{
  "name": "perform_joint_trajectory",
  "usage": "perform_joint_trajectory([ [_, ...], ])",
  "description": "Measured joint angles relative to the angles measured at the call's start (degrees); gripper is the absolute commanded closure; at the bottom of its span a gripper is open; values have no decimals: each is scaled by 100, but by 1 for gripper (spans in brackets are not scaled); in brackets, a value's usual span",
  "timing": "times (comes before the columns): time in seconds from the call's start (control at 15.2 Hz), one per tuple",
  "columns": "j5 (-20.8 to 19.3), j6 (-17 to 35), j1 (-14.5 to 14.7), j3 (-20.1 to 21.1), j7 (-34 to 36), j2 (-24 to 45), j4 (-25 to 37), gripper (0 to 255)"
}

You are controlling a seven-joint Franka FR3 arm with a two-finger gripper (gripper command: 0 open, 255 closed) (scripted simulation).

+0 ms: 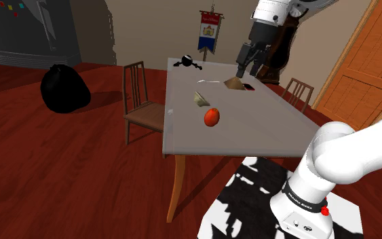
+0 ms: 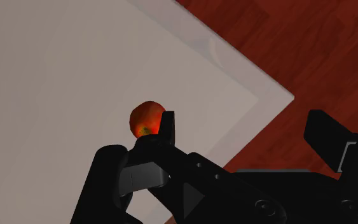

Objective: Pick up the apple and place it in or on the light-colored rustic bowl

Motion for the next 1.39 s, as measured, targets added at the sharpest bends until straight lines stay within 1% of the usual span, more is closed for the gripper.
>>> perform_joint_trajectory([
  [0.13, -28, 70, -12, -31, -41, 57, -30, 0],
  [0.26, -93, 328, -38, -92, -128, 251, -151, 0],
  [0.4, -167, 575, -66, -164, -227, 575, -134, 0],
  [0.53, -231, 919, -92, -228, -315, 862, -257, 0],
  [0.73, -350, 1301, -156, -365, -492, 1267, -325, 0],
  [0.99, -465, 1878, -215, -509, -671, 1977, -307, 0],
  [1.12, -513, 2182, -248, -592, -774, 2422, -224, 0],
  [1.39, -575, 2619, -314, -732, -974, 3213, 25, 0],
])
